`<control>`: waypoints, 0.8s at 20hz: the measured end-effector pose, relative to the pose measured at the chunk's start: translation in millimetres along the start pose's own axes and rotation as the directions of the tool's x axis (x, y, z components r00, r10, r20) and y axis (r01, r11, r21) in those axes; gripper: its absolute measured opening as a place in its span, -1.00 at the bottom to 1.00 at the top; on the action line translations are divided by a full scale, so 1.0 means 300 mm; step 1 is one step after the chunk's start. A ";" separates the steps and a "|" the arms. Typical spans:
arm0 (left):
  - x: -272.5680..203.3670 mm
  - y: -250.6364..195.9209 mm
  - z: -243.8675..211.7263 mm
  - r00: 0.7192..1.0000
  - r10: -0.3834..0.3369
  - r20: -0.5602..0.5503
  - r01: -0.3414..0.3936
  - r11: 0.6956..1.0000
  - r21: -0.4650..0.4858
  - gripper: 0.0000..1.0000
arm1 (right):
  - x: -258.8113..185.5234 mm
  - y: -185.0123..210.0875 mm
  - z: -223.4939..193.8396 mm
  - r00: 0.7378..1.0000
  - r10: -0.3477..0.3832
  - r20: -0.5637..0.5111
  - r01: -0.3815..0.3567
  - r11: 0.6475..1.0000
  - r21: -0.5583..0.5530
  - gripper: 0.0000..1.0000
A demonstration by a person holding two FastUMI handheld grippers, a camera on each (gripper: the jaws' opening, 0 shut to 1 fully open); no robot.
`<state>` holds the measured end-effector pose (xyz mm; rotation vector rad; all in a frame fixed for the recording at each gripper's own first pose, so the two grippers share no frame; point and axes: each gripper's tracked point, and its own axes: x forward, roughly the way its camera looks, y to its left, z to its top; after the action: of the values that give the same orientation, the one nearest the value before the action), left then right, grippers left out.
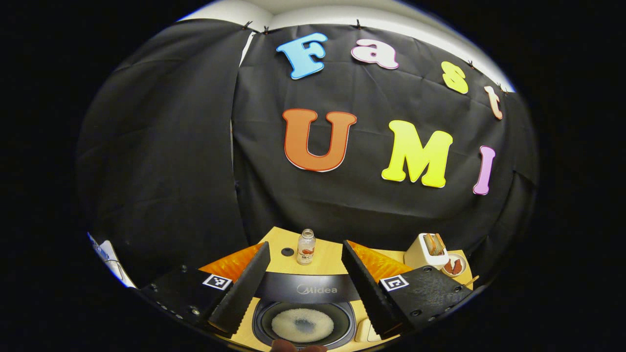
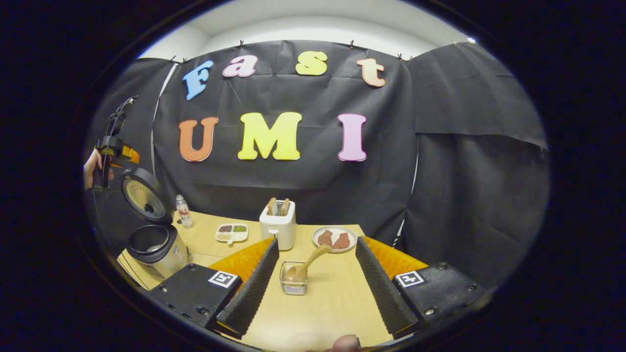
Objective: Close the left gripper, press the button to open the rice cooker; take a wooden spoon from the chopstick holder with the right hand, scoop a spoonful of rice and pour it into the rice cooker, then put the wooden spoon back into the chopstick holder.
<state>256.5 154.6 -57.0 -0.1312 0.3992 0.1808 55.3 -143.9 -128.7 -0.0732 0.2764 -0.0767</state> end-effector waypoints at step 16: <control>-0.240 0.020 -0.440 0.974 -0.077 -0.213 0.078 0.997 -0.001 0.94 | -0.041 0.282 -0.068 0.985 0.162 -0.054 -0.164 0.986 -0.041 1.00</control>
<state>140.8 128.3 -149.6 -0.1595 0.6078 0.0883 43.4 -60.0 -152.0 -0.0930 0.3338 0.0906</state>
